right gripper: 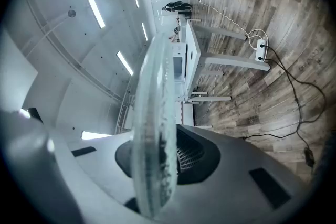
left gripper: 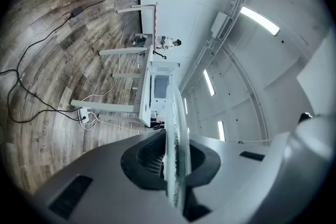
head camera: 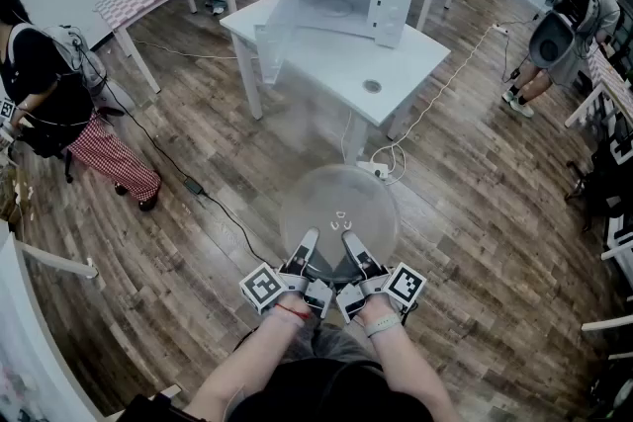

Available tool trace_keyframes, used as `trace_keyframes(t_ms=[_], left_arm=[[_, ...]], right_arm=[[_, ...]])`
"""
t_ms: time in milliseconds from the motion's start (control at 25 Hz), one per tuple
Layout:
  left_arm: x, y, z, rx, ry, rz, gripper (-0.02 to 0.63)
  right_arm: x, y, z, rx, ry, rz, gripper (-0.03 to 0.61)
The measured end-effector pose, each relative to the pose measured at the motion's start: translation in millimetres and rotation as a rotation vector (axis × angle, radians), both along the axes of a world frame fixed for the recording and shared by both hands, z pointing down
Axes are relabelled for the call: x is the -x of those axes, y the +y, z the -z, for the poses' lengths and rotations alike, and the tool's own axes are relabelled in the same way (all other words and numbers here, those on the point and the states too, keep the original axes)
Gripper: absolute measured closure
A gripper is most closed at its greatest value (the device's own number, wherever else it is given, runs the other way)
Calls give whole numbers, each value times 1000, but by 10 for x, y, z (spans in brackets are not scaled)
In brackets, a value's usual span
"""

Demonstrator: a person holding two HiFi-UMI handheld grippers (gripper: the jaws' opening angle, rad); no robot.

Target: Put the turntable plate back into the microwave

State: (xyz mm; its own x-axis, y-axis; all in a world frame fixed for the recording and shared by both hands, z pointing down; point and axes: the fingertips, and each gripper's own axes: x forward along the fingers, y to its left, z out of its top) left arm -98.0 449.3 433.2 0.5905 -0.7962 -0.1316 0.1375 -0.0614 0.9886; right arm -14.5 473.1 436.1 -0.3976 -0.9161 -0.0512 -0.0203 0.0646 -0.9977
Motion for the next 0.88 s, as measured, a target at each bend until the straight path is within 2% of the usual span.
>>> trace_keyframes(t_ms=[440, 880], left_arm=[[29, -41, -67, 13, 5, -11, 585], [238, -290, -121, 14, -4, -17, 584]], right_arm=[[24, -35, -91, 19, 2, -12, 509], [215, -277, -111, 22, 17, -16, 509]])
